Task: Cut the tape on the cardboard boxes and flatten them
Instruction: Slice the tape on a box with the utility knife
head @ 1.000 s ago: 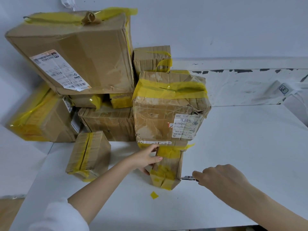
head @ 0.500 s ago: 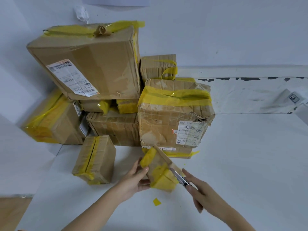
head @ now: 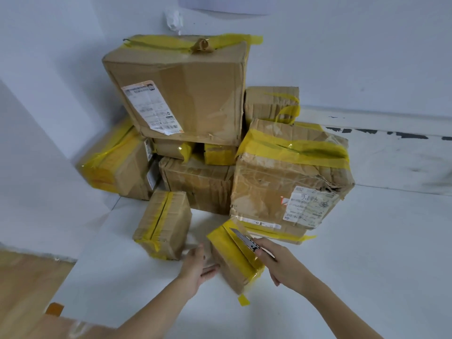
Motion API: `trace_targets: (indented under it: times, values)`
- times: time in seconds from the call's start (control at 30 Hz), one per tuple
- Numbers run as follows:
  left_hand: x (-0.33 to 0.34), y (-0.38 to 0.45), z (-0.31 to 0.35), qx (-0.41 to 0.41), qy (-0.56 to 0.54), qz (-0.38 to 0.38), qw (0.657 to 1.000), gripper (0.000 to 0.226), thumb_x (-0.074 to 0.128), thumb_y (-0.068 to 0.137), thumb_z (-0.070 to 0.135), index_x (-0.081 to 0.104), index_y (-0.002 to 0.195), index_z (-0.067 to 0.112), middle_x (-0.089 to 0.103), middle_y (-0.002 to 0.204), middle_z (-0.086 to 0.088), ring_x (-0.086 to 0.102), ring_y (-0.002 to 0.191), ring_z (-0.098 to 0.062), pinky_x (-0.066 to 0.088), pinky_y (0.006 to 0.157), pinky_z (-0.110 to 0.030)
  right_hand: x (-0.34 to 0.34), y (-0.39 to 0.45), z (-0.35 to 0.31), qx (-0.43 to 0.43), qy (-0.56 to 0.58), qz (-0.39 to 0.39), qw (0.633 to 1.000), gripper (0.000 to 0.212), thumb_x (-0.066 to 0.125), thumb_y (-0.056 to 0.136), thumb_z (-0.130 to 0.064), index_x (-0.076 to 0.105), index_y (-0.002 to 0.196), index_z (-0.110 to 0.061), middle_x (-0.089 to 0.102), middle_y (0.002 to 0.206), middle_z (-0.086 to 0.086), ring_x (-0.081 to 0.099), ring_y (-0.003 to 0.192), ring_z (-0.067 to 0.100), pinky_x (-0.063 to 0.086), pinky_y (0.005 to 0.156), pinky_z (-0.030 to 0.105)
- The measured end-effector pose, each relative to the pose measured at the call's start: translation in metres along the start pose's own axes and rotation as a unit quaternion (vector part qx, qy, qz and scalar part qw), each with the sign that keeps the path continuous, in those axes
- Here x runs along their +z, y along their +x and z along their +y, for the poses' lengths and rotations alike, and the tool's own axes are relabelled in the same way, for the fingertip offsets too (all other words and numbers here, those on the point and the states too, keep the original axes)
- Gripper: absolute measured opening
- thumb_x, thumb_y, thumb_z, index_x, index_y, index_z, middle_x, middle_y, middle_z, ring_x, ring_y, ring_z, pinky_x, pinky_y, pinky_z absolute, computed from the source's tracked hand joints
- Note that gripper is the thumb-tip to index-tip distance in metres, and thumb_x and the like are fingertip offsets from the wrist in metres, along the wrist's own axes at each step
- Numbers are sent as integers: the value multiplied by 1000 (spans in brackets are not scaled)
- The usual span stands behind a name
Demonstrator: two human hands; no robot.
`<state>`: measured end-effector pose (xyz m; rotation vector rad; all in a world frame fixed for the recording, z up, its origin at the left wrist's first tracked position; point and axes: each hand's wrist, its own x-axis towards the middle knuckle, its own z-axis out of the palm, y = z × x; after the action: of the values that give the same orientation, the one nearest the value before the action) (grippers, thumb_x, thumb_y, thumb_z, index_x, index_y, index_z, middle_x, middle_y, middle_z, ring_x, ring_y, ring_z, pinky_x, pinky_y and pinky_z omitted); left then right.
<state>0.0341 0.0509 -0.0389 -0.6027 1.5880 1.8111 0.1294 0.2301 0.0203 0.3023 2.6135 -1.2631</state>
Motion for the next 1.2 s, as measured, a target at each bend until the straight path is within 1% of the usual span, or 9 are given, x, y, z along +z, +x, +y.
trace_targets:
  times: [0.1,0.17,0.23,0.33,0.4,0.53,0.67,0.83,1.2]
  values:
    - [-6,1,-2,93,133,14,987,26,35,101,36,42,122,23,46,121,0,62,85,-19,49,66,-31,1,12,-11,8,-56,-15,998,21,34,102,-25,51,113,-23,48,63,-6,42,33,6,43,54,27]
    - [-6,6,-2,204,214,16,955,30,46,97,34,46,124,22,47,126,0,58,98,-19,47,79,-29,0,18,-19,26,-102,-27,994,24,32,102,-26,51,119,-24,47,65,-9,45,37,7,44,57,27]
    - [-2,13,2,264,283,22,922,38,55,93,29,50,128,15,52,125,-3,53,108,-24,44,91,-30,0,22,-27,42,-137,-22,989,27,31,102,-27,52,120,-24,53,73,-7,53,46,12,45,60,29]
    - [6,19,5,265,326,32,907,36,57,92,29,55,123,11,61,113,-7,50,112,-28,43,95,-42,4,29,-41,58,-260,9,964,27,31,103,-29,51,119,-21,64,103,3,65,87,25,42,63,28]
    - [9,20,4,268,349,33,897,31,58,92,28,57,118,11,61,104,-5,51,109,-29,44,91,-42,7,34,-48,68,-375,36,924,27,30,103,-31,46,124,-23,64,108,4,64,99,25,45,66,30]
    - [10,23,4,262,340,33,903,26,59,91,25,57,112,10,59,100,-3,52,106,-29,44,90,-40,11,44,-50,58,-479,29,875,28,41,101,-16,45,128,-22,63,108,3,64,101,24,50,70,30]
    - [11,26,6,266,330,19,905,25,61,90,22,57,109,5,62,105,-13,57,103,-31,45,90,-43,12,46,-51,57,-489,14,870,28,41,101,-14,47,127,-20,62,110,5,63,102,26,43,67,30]
    - [10,26,4,271,340,20,901,27,60,91,23,57,110,4,62,105,-14,57,101,-31,44,89,-43,13,45,-66,47,-513,0,857,34,42,97,-4,44,129,-12,61,113,7,62,104,27,42,68,30]
    - [9,21,5,258,396,36,880,29,54,94,25,52,115,5,58,110,-11,55,100,-26,42,82,-32,20,26,-75,57,-509,-19,859,37,40,92,5,43,128,-3,60,117,10,61,107,29,51,76,34]
